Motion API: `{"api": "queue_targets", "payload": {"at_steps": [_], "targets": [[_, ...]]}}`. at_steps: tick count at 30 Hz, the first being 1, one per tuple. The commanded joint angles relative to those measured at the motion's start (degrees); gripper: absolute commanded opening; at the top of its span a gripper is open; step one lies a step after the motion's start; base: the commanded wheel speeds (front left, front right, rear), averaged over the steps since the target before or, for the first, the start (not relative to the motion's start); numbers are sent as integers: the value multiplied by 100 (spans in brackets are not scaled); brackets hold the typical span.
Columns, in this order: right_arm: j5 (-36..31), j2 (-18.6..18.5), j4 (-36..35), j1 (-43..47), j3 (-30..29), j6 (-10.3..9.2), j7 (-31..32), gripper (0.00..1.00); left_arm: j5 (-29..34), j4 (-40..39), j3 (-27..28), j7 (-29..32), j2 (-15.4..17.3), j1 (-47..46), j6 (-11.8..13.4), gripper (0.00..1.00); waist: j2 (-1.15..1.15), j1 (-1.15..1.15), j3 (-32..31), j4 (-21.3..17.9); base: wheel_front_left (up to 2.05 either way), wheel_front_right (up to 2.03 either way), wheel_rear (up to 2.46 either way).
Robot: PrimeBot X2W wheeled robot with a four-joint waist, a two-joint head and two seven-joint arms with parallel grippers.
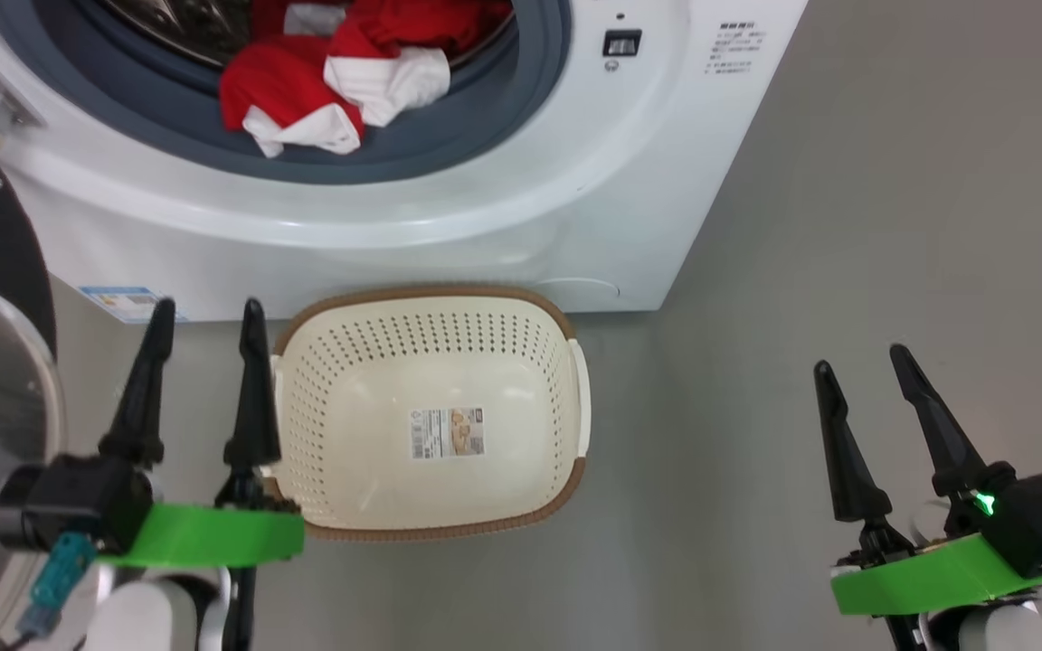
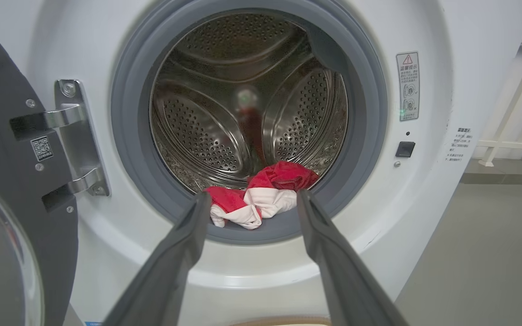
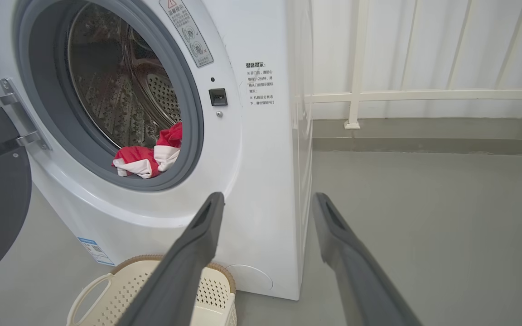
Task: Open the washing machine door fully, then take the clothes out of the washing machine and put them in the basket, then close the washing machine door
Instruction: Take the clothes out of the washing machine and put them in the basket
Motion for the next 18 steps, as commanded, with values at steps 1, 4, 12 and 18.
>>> {"api": "queue_targets", "payload": {"at_steps": [1, 4, 12, 18], "targets": [[-18, -69, -139, -181, 185, 36, -36, 100, 21, -44, 184, -27, 95, -253, -11, 100, 0, 0, 223, -90, 0, 0, 0], [-1, -69, -115, -258, 207, 36, -36, 100, -42, 157, 172, -26, 129, -528, -82, 100, 0, 0, 347, -155, 0, 0, 0], [57, -69, -81, -406, 216, 36, -36, 100, -169, 662, 228, 116, 264, -1379, -106, 100, 0, 0, 649, -307, 0, 0, 0], [75, -69, -85, -532, 231, 36, -36, 100, -255, 1063, 346, 104, 382, -2006, -56, 100, 0, 0, 903, -433, 0, 0, 0]]}}
